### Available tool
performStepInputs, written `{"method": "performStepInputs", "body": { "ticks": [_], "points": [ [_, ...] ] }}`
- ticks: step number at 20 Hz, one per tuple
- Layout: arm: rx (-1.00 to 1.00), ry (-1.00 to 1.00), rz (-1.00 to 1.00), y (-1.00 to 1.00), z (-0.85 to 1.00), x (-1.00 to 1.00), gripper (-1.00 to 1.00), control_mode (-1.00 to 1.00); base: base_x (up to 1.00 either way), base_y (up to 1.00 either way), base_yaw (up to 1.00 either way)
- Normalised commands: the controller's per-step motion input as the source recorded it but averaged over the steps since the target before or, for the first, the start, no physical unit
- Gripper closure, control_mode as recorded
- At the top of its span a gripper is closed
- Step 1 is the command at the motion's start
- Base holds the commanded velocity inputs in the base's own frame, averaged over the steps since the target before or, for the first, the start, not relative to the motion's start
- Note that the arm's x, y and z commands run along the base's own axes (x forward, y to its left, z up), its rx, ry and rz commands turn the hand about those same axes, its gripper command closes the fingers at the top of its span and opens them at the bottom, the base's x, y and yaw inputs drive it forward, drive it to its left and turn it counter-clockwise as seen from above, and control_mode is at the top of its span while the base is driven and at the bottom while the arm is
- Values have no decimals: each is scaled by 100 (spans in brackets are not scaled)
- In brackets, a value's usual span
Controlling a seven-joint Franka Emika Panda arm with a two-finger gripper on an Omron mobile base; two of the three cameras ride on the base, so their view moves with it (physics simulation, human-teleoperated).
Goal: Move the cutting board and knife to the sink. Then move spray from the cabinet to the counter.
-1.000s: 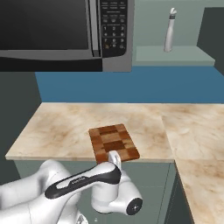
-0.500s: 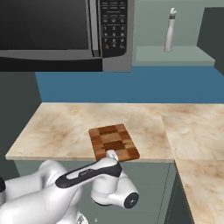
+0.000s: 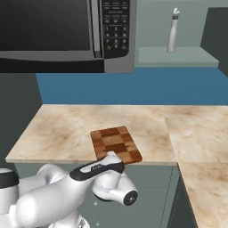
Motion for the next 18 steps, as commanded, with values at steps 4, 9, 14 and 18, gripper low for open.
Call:
{"method": "performStepInputs", "body": {
  "ticks": [4,9,14,18],
  "points": [
    [0,0,1,0,-18,22,-100,-100,0,0,0],
    [0,0,0,0,-16,8,-100,-100,0,0,0],
    [0,0,0,0,-20,4,-100,-100,0,0,0],
    [0,0,0,0,-18,13,-100,-100,0,0,0]
  ]
}}
